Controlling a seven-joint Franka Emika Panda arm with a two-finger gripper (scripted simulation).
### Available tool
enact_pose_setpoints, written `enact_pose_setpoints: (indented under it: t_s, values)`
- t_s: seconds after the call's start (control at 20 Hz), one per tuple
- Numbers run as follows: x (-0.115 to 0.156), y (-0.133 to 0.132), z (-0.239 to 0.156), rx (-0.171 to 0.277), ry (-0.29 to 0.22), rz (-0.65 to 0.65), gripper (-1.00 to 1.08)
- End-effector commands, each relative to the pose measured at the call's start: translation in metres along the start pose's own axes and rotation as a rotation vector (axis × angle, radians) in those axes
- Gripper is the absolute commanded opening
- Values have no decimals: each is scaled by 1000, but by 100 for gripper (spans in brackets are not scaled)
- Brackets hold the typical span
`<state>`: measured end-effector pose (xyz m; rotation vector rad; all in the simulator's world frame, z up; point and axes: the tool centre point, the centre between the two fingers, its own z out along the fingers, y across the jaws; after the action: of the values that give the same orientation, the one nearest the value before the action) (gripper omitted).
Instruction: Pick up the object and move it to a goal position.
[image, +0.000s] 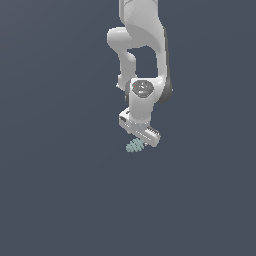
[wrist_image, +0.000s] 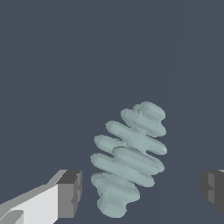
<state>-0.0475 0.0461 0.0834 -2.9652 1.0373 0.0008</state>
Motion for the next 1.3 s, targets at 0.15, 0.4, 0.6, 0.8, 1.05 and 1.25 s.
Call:
enact_pose_setpoints:
  t_s: [0.15, 0.4, 0.6, 0.8, 1.05, 1.25]
  values:
    - [0, 0, 12, 0, 0, 1, 100]
    - [-1, 1, 36, 0, 0, 3, 100]
    - [-1, 1, 48, 0, 0, 4, 100]
    - [0, 0, 50, 0, 0, 4, -100]
    - [0, 0, 50, 0, 0, 4, -100]
    - [0, 0, 50, 0, 0, 4, -100]
